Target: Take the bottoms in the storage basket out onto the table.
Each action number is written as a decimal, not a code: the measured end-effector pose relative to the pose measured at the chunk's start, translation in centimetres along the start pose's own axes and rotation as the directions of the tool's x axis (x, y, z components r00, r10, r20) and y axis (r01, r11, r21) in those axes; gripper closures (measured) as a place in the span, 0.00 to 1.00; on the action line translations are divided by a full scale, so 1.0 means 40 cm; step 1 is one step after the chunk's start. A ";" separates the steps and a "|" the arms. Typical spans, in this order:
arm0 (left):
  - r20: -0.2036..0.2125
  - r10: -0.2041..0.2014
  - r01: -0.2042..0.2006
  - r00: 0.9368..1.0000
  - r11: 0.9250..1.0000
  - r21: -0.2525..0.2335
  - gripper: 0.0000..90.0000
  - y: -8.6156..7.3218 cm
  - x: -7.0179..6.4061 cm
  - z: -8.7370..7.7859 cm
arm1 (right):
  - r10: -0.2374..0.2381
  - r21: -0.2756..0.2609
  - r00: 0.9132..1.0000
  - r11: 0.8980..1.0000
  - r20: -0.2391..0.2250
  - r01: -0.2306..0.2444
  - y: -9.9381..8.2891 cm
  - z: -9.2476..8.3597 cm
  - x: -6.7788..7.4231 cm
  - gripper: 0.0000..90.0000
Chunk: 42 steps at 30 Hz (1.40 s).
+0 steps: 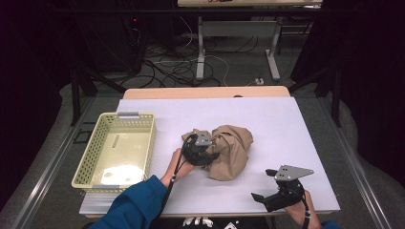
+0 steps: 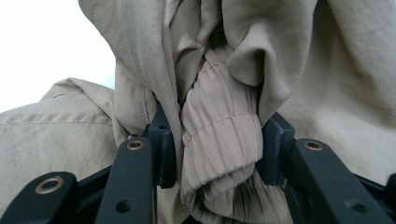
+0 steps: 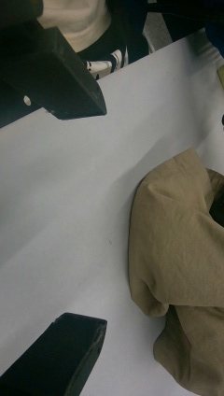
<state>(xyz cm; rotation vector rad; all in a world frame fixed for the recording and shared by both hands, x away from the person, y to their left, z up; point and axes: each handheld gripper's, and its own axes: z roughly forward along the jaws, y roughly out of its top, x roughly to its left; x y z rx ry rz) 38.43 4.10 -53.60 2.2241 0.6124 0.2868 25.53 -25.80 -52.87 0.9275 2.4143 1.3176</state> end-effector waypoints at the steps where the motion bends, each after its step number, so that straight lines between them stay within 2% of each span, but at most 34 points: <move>1: 0.000 -0.002 0.002 1.000 1.000 0.000 0.65 0.000 0.000 0.000 | 0.000 0.001 1.000 1.000 0.001 0.000 0.000 0.000 0.000 0.00; 7: 0.001 0.001 -0.001 1.000 1.000 0.013 0.63 0.003 0.000 -0.006 | -0.004 0.015 1.000 1.000 0.005 0.004 0.001 -0.002 -0.001 0.00; 12: -0.010 0.005 -0.005 1.000 1.000 0.001 0.59 0.004 -0.002 -0.010 | -0.004 0.014 1.000 1.000 0.007 0.004 0.001 -0.002 -0.001 0.00; 16: -0.032 0.001 -0.002 0.999 1.000 -0.010 0.49 0.007 -0.001 -0.021 | -0.003 0.014 1.000 1.000 0.008 0.003 0.001 -0.003 -0.001 0.00; 17: -0.036 -0.003 0.003 0.999 1.000 -0.008 0.45 0.007 -0.001 -0.024 | -0.001 0.000 1.000 1.000 0.008 0.001 0.000 -0.001 0.000 0.00; 19: -0.036 -0.012 0.012 0.999 1.000 -0.012 0.42 0.006 0.001 -0.030 | -0.001 -0.001 1.000 1.000 0.009 0.001 0.000 -0.001 -0.001 0.00; 21: -0.040 -0.003 0.002 0.999 1.000 -0.009 0.37 0.008 0.004 -0.036 | -0.003 0.015 1.000 1.000 0.008 0.003 0.001 -0.003 -0.001 0.00; 23: -0.039 -0.007 0.007 0.999 1.000 0.000 0.34 0.008 0.003 -0.043 | -0.002 -0.001 1.000 1.000 0.010 0.002 0.000 -0.001 0.000 0.00; 27: -0.058 -0.015 0.014 0.998 1.000 -0.017 0.25 0.008 0.003 -0.052 | 0.001 -0.001 1.000 1.000 0.010 -0.001 0.000 -0.001 0.000 0.00; 28: -0.053 -0.012 0.012 0.999 1.000 -0.004 0.23 0.009 0.004 -0.058 | 0.002 0.001 1.000 1.000 0.009 -0.002 0.000 -0.001 0.000 0.00; 29: -0.062 -0.009 0.008 0.998 1.000 -0.012 0.21 0.008 0.004 -0.060 | 0.002 0.001 1.000 1.000 0.009 -0.002 0.000 -0.001 0.000 0.00; 33: -0.057 -0.027 0.027 0.998 1.000 -0.005 0.17 0.005 0.005 -0.075 | 0.001 -0.008 1.000 1.000 0.006 -0.001 -0.001 -0.001 0.000 0.00; 34: -0.048 -0.032 0.033 0.998 0.999 0.012 0.14 0.006 0.006 -0.081 | 0.001 -0.008 1.000 1.000 0.007 -0.001 -0.001 0.000 0.000 0.00; 36: -0.057 -0.048 0.048 0.997 0.999 0.005 0.09 0.004 0.003 -0.085 | 0.001 0.000 1.000 1.000 0.010 -0.001 0.000 -0.001 0.000 0.00; 39: -0.067 -0.045 0.046 0.997 0.999 0.014 0.02 0.004 0.002 -0.094 | 0.001 -0.007 1.000 1.000 0.010 -0.001 -0.001 0.000 0.000 0.00; 42: -0.068 -0.046 0.048 0.997 0.999 0.023 0.00 0.001 0.002 -0.108 | 0.001 -0.008 1.000 1.000 0.006 -0.001 -0.001 0.000 0.000 0.00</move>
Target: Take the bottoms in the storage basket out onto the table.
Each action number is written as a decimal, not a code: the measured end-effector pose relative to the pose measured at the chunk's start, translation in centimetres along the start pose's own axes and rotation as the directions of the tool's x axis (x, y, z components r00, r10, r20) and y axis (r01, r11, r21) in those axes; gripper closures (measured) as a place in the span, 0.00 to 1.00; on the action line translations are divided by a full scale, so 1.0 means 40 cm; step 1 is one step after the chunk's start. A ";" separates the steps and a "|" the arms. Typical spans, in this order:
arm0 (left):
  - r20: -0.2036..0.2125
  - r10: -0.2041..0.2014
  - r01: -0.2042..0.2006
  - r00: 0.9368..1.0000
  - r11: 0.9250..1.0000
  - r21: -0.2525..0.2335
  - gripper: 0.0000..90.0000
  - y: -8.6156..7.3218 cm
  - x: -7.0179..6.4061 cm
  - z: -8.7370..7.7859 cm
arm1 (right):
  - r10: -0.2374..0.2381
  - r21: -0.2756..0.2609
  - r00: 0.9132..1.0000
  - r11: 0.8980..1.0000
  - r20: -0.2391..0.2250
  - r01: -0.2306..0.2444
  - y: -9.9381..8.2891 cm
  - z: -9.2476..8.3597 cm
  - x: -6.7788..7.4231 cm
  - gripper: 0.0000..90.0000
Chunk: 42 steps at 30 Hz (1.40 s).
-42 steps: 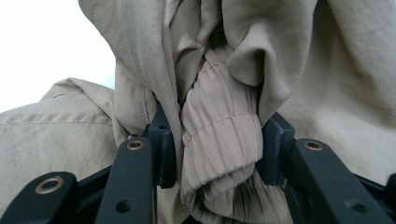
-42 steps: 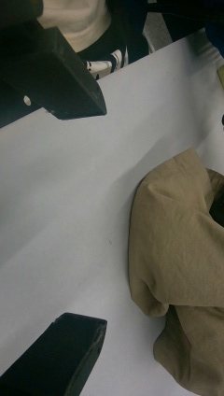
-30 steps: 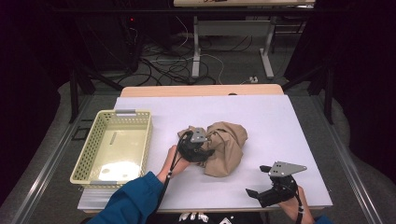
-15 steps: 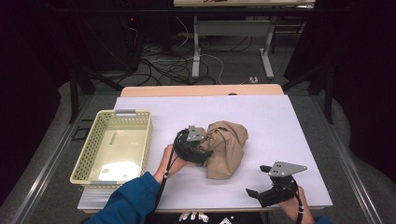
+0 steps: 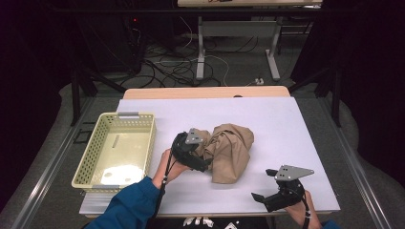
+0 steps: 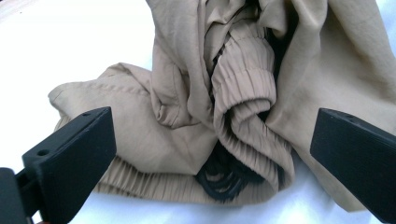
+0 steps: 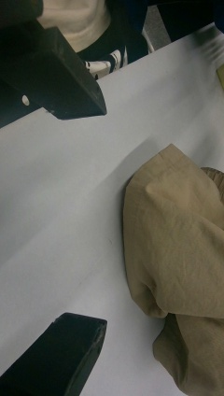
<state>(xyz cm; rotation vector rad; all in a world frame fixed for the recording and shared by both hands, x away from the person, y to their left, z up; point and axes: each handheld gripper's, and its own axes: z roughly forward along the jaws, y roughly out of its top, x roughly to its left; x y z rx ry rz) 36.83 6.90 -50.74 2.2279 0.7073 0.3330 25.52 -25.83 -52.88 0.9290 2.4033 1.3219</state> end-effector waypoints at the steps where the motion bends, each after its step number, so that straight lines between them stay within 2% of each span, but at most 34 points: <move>1: -0.004 -0.002 0.002 1.000 1.000 -0.003 0.00 -0.002 0.000 -0.004 | 0.001 0.001 1.000 1.000 0.003 -0.001 0.000 0.000 0.000 0.00; 13: -0.012 0.025 -0.025 1.000 1.000 0.018 0.00 -0.017 0.009 -0.056 | 0.000 0.001 1.000 1.000 -0.001 0.000 0.000 -0.001 0.001 0.00; 20: -0.027 0.017 -0.017 1.000 1.000 0.001 0.00 -0.035 0.010 -0.089 | 0.000 0.005 1.000 1.000 -0.001 0.000 0.001 -0.002 0.001 0.00; 21: -0.026 0.022 -0.021 0.999 1.000 0.011 0.00 -0.038 0.010 -0.095 | 0.000 0.007 1.000 1.000 -0.001 0.000 0.001 -0.002 0.001 0.00; 26: -0.040 0.031 -0.031 0.999 1.000 0.006 0.00 -0.053 0.010 -0.117 | 0.000 0.006 1.000 1.000 0.003 0.000 0.001 -0.001 0.001 0.00; 28: -0.041 0.023 -0.023 0.999 1.000 -0.002 0.00 -0.058 0.009 -0.126 | -0.001 0.008 1.000 1.000 0.002 0.001 0.001 -0.002 0.001 0.00; 31: -0.040 0.038 -0.038 0.998 0.999 0.007 0.00 -0.066 0.010 -0.142 | -0.004 0.000 1.000 1.000 0.000 0.004 0.000 -0.001 0.001 0.00; 32: -0.037 0.023 -0.023 0.999 1.000 0.003 0.00 -0.071 0.007 -0.145 | -0.002 0.003 1.000 1.000 0.002 0.002 0.001 -0.001 0.001 0.00; 33: -0.039 0.025 -0.025 0.999 1.000 -0.004 0.00 -0.075 0.006 -0.148 | -0.002 0.002 1.000 1.000 0.002 0.002 0.000 -0.001 0.001 0.00; 37: -0.037 0.031 -0.031 0.999 1.000 0.007 0.00 -0.088 0.004 -0.168 | -0.001 0.003 1.000 1.000 0.006 0.001 0.001 -0.001 0.002 0.00; 42: -0.058 0.037 -0.038 0.998 0.999 -0.008 0.00 -0.106 0.001 -0.189 | -0.001 0.003 1.000 1.000 0.006 0.001 0.001 -0.001 0.002 0.00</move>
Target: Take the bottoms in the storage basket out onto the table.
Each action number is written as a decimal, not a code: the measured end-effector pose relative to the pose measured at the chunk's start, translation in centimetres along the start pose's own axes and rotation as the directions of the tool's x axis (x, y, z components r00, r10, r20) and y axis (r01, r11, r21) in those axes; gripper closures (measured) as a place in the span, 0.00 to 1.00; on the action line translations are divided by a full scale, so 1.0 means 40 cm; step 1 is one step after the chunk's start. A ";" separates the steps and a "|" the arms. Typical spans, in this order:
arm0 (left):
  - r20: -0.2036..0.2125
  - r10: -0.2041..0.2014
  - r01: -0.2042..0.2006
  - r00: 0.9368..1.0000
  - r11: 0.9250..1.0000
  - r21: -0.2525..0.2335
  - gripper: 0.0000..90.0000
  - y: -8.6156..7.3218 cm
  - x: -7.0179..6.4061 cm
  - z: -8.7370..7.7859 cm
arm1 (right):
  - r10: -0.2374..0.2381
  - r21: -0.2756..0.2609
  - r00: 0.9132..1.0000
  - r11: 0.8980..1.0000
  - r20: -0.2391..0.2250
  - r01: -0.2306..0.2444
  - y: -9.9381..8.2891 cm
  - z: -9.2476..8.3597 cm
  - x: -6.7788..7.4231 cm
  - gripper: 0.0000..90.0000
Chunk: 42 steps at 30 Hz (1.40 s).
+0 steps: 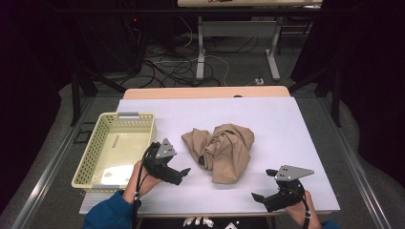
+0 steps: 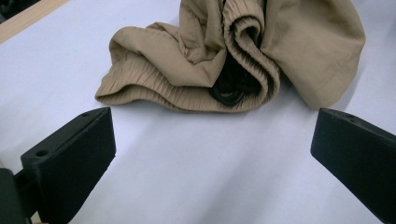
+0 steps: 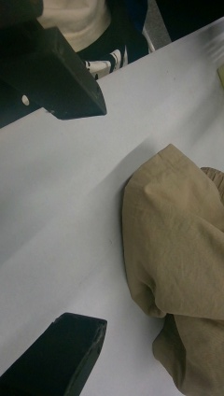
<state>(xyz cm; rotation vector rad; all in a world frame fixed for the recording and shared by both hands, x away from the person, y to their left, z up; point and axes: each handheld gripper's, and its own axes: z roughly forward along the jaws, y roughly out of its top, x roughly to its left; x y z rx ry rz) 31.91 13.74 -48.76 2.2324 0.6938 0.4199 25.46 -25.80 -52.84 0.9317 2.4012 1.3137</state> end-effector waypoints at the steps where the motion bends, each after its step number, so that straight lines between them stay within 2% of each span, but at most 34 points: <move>1: 0.000 -0.001 0.001 1.000 1.000 0.004 0.00 -0.002 -0.002 -0.007 | 0.000 0.000 1.000 1.000 0.000 0.000 0.000 0.000 0.000 0.00; 2: -0.004 0.013 -0.013 1.000 1.000 -0.001 0.00 -0.005 -0.002 -0.010 | 0.000 0.000 1.000 1.000 0.000 0.000 0.000 0.000 0.000 0.00; 4: 0.012 -0.011 0.011 1.000 1.000 -0.011 0.00 -0.011 -0.004 -0.019 | 0.000 0.000 1.000 1.000 0.000 0.000 0.000 0.000 0.000 0.00; 7: 0.003 0.003 -0.003 1.000 1.000 0.000 0.00 -0.018 -0.007 -0.034 | 0.000 0.001 1.000 1.000 0.000 0.000 0.000 0.000 0.000 0.00; 9: 0.002 -0.006 0.006 1.000 1.000 -0.010 0.00 -0.024 -0.013 -0.041 | -0.001 0.001 1.000 1.000 0.000 0.001 0.000 0.000 0.000 0.00; 10: -0.007 0.014 -0.014 1.000 1.000 -0.002 0.00 -0.025 -0.012 -0.048 | -0.001 0.000 1.000 1.000 0.000 0.001 0.000 0.000 0.000 0.00; 12: -0.013 0.013 -0.013 1.000 1.000 -0.003 0.00 -0.032 -0.015 -0.058 | 0.001 0.001 1.000 1.000 0.001 -0.001 0.000 0.000 0.000 0.00; 14: -0.016 0.001 -0.001 1.000 1.000 -0.008 0.00 -0.041 -0.019 -0.067 | 0.000 0.001 1.000 1.000 0.001 0.000 0.000 0.000 0.000 0.00; 15: -0.022 0.010 -0.010 1.000 1.000 -0.010 0.00 -0.045 -0.018 -0.073 | 0.000 0.001 1.000 1.000 0.002 0.000 0.000 0.000 0.000 0.00; 19: -0.027 -0.018 0.017 0.999 1.000 -0.023 0.00 -0.063 -0.021 -0.091 | 0.001 0.001 1.000 1.000 0.002 -0.001 0.000 0.000 0.000 0.00; 29: -0.053 -0.013 0.011 0.998 0.999 -0.035 0.00 -0.098 -0.028 -0.123 | 0.004 0.010 1.000 1.000 0.003 -0.004 0.000 0.000 0.000 0.00; 42: -0.083 -0.040 0.036 0.996 0.998 -0.049 0.00 -0.145 -0.042 -0.158 | 0.001 0.007 1.000 1.000 -0.001 -0.001 0.000 0.001 -0.001 0.00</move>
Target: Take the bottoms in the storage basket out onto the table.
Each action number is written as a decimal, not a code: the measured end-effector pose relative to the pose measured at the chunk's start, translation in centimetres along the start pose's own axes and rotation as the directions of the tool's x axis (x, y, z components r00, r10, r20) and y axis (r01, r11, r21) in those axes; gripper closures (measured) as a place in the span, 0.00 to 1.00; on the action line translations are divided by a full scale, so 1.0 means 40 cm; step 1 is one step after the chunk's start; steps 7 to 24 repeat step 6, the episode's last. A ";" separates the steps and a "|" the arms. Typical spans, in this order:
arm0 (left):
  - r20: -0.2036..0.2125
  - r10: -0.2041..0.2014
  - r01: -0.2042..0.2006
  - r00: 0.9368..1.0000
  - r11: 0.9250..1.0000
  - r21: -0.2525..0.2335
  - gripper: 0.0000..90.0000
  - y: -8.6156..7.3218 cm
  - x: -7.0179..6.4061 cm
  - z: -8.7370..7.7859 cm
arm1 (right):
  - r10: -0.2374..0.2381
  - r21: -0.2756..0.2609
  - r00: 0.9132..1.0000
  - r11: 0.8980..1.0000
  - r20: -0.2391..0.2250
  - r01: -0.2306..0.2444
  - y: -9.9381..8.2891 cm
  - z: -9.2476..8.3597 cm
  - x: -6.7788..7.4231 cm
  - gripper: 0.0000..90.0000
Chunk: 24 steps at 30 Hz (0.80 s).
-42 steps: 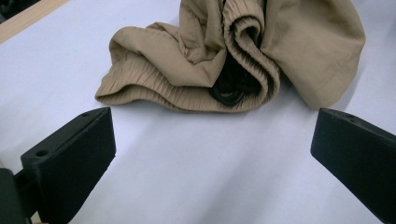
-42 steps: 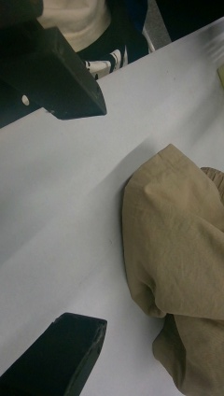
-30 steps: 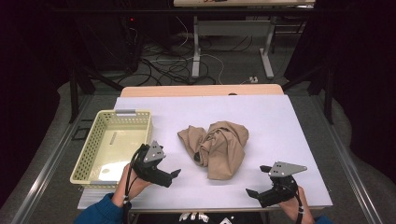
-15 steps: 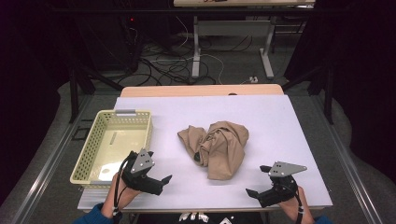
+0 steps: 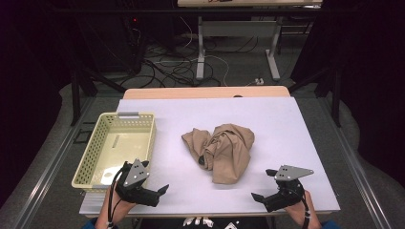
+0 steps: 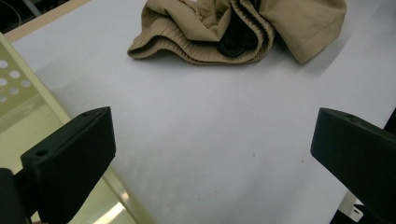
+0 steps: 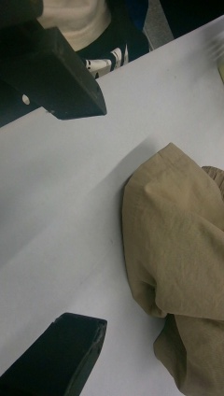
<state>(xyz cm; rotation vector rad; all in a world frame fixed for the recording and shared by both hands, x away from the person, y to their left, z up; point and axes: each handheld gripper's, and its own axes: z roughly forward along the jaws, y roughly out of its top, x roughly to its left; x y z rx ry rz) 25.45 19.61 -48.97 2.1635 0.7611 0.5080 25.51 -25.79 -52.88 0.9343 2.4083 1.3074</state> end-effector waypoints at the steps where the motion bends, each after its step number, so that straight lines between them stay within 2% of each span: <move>1: 0.004 -0.015 0.015 1.000 1.000 -0.002 0.00 -0.004 -0.003 -0.001 | 0.000 0.002 1.000 1.000 -0.003 0.000 0.000 0.000 0.000 0.00; 2: -0.002 0.000 0.000 1.000 1.000 0.002 0.00 -0.006 -0.002 -0.004 | 0.000 0.002 1.000 1.000 -0.003 0.000 0.000 0.000 -0.001 0.00; 4: -0.009 0.002 -0.002 1.000 1.000 0.003 0.00 -0.011 -0.004 -0.008 | 0.001 0.004 1.000 1.000 -0.004 -0.001 0.000 0.000 -0.001 0.00; 24: -0.010 -0.005 0.005 1.000 1.000 -0.003 0.00 -0.013 -0.008 -0.012 | -0.002 0.014 1.000 1.000 -0.004 0.002 0.000 -0.002 -0.002 0.00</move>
